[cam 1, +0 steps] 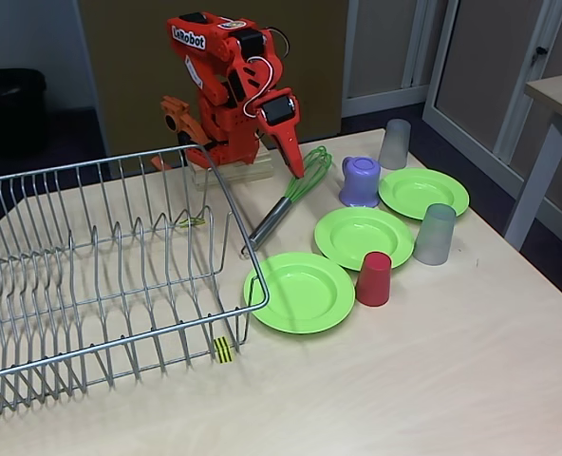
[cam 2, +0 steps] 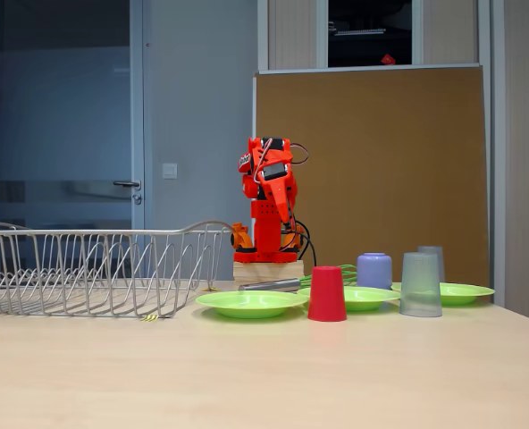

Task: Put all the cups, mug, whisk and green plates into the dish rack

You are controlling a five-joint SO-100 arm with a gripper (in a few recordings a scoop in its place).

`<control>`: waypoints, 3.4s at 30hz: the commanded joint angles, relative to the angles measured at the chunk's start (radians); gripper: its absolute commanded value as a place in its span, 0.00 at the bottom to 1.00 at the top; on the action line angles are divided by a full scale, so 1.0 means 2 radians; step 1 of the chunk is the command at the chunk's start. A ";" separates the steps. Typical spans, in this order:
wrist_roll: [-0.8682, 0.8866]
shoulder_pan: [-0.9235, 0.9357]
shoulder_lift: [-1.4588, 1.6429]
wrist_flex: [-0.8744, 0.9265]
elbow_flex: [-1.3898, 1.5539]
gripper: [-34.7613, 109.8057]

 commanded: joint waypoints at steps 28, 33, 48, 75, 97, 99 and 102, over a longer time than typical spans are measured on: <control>-0.233 -0.058 0.199 0.112 0.164 0.24; -0.233 -0.058 0.199 0.112 0.164 0.24; -0.233 -0.058 0.199 0.112 0.164 0.24; -0.322 -0.078 0.086 0.145 -0.025 0.31; 0.208 -0.285 -0.462 0.234 -0.510 0.24; 0.327 -0.338 -0.489 0.234 -0.532 0.24; 0.535 -0.418 -0.542 0.225 -0.553 0.24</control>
